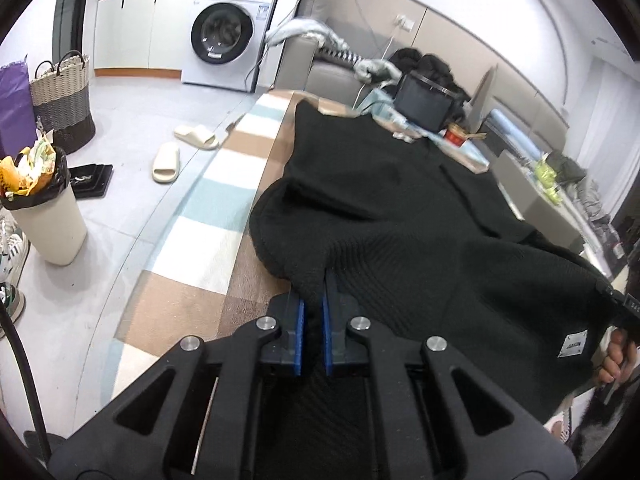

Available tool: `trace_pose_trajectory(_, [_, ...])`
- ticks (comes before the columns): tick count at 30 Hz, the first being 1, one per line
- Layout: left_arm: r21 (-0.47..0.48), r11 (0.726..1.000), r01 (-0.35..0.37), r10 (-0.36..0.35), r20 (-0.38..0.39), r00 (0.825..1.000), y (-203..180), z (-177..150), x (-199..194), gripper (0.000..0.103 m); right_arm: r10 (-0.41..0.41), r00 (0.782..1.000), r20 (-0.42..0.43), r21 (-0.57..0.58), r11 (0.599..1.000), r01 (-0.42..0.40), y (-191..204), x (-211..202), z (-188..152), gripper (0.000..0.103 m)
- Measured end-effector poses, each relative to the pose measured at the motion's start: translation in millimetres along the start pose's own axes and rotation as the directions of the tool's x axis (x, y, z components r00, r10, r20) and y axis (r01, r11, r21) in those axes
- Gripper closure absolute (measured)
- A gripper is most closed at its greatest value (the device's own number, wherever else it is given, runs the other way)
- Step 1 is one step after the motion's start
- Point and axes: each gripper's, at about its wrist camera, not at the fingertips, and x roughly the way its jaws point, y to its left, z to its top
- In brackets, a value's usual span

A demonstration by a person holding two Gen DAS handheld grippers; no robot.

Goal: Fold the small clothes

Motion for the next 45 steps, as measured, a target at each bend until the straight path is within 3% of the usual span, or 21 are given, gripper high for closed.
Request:
trace_pose_trajectory(2, [-0.017,1.0,0.008,-0.008,0.014,1.0,4.5,0.3,-10.6,0.098,0.014,0.999,0.045,0.037,0.999,-0.015,-6.0,-10.2,-2.9,0.099])
trace_pose_trajectory(3, [-0.025,1.0,0.006,-0.005,0.02,1.0,8.0,0.1,-14.1,0.098,-0.041,0.998,0.051,0.049,0.998,0.038,-10.4,-12.8,-4.3,0.098])
trace_pose_trajectory(5, [-0.043,0.999,0.005,-0.004,0.022,1.0,15.4,1.4,-15.2,0.098,-0.152,0.988,0.016,0.065,0.986,0.151,-17.4,-8.8,-5.4,0.097])
trace_pose_trajectory(7, [-0.065,0.998,0.007,-0.007,0.008,1.0,21.5,0.7,-12.8,0.098,-0.211,0.975,-0.069,0.071,0.974,0.216,-26.0,1.0,-6.4,0.094])
trace_pose_trajectory(9, [-0.073,0.997,0.005,-0.005,-0.006,1.0,24.6,-1.9,-9.0,0.098,-0.245,0.957,-0.153,0.059,0.965,0.257,-29.7,9.0,-11.4,0.085])
trace_pose_trajectory(11, [-0.067,0.998,-0.004,0.002,-0.02,1.0,25.1,-4.5,-4.2,0.098,-0.256,0.945,-0.204,0.031,0.963,0.268,-29.4,11.2,-19.0,0.063])
trace_pose_trajectory(13, [-0.065,0.998,-0.019,0.017,-0.041,0.999,25.3,-8.9,2.1,0.096,-0.264,0.937,-0.23,0.001,0.962,0.271,-25.8,4.7,-31.1,0.057])
trace_pose_trajectory(15, [-0.063,0.997,-0.035,0.031,-0.073,0.997,26.0,-12.7,9.9,0.087,-0.274,0.925,-0.263,-0.029,0.96,0.277,-21.8,2.2,-39.8,0.056])
trace_pose_trajectory(19, [-0.059,0.997,-0.057,0.049,-0.126,0.991,28.5,-21.2,19.6,0.043,-0.285,0.916,-0.283,-0.071,0.959,0.276,-23.5,-0.6,-52.7,0.052])
trace_pose_trajectory(24, [0.0,0.998,-0.055,0.054,-0.176,0.983,25.6,-29.8,22.7,0.042,-0.282,0.912,-0.297,-0.087,0.959,0.268,-25.9,-1.5,-59.1,0.05])
trace_pose_trajectory(32, [0.153,0.988,-0.023,0.063,-0.262,0.963,13.0,-50.4,27.8,0.042,-0.269,0.904,-0.332,-0.145,0.962,0.233,-20.2,2.1,-73.4,0.048])
trace_pose_trajectory(33, [0.176,0.984,0.003,0.045,-0.268,0.962,10.5,-53.4,26.0,0.044,-0.266,0.904,-0.334,-0.166,0.961,0.222,-17.0,4.5,-75.1,0.052])
trace_pose_trajectory(35, [0.196,0.98,0.045,0.009,-0.266,0.964,7.3,-56.0,22.3,0.066,-0.263,0.91,-0.321,-0.206,0.957,0.204,-10.2,9.5,-76.1,0.089])
trace_pose_trajectory(36, [0.195,0.979,0.053,-0.001,-0.256,0.967,6.9,-55.3,20.7,0.09,-0.261,0.92,-0.291,-0.226,0.954,0.199,-6.7,10.4,-74.8,0.094])
trace_pose_trajectory(37, [0.184,0.981,0.059,-0.013,-0.242,0.97,8.2,-53.1,18.2,0.097,-0.243,0.934,-0.262,-0.233,0.955,0.183,-4.1,9.0,-72.9,0.097])
trace_pose_trajectory(39, [0.141,0.985,0.097,-0.071,-0.18,0.981,12.3,-47.7,8.8,0.098,-0.218,0.955,-0.199,-0.219,0.96,0.173,0.4,5.0,-66.1,0.098])
trace_pose_trajectory(42, [0.069,0.985,0.16,-0.154,-0.088,0.984,18.0,-33.5,-7.8,0.098,-0.161,0.985,-0.068,-0.182,0.972,0.146,4.2,-7.3,-51.1,0.098])
trace_pose_trajectory(45, [0.01,0.98,0.197,-0.197,0.004,0.98,24.1,-19.1,-22.7,0.098,-0.092,0.994,0.06,-0.141,0.985,0.1,4.9,-18.5,-35.5,0.098])
